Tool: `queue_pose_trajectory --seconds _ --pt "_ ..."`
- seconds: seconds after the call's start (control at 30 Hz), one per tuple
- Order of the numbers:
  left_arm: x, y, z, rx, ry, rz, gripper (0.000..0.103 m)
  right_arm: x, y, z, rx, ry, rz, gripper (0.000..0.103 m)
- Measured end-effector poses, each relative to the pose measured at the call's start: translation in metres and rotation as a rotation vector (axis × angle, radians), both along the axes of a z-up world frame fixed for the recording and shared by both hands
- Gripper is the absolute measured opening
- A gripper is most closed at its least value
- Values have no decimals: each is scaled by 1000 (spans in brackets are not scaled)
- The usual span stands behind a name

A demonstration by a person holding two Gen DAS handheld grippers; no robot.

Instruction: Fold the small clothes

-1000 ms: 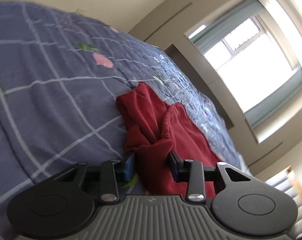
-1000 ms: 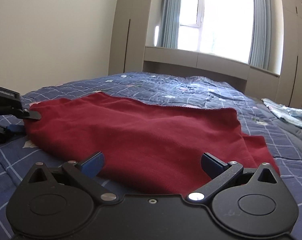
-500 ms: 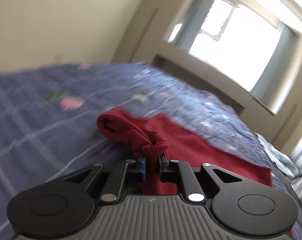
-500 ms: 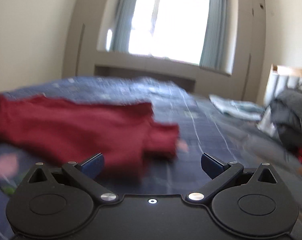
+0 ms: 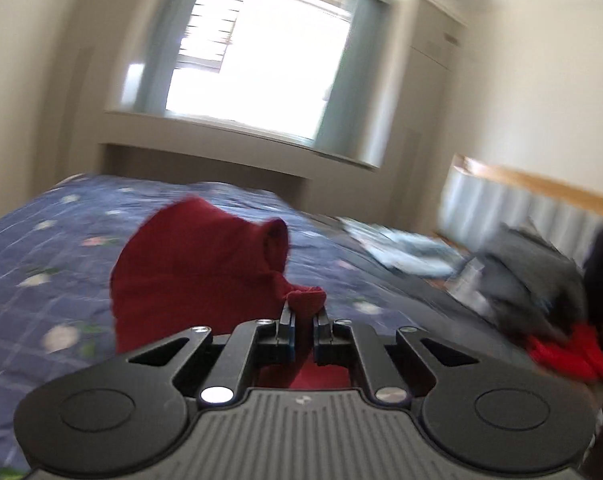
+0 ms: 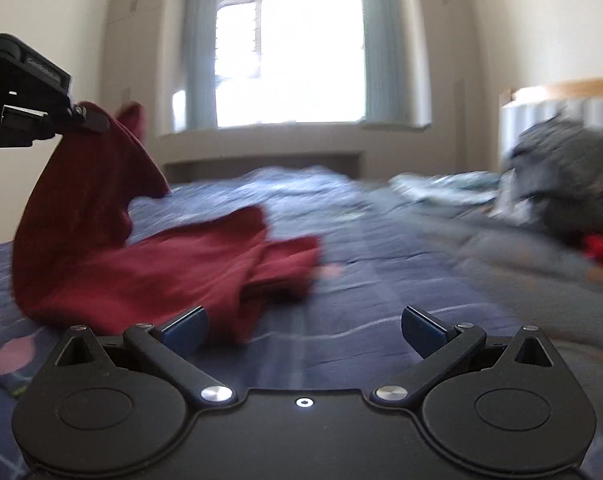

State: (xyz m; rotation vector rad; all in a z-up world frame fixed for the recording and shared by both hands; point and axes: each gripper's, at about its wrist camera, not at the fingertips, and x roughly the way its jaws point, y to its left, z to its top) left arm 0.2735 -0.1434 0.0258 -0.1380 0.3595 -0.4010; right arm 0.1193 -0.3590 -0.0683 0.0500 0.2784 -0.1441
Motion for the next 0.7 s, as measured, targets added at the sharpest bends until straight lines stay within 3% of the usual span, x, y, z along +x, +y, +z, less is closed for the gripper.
queue_pose_trajectory --seconds 0.17,0.3,0.5,0.7 --pt "-7 -51 -21 105 36 -183 7 -23 -24 7 54 -46 -188 103" --pt "-18 -77 -43 164 112 -245 7 -34 -51 3 176 -72 -311 103" --pt "-30 -79 -73 273 157 -251 8 -22 -72 -15 308 19 -291 103" --pt "-34 -71 -77 237 181 -220 10 -16 -67 -15 292 21 -283 103"
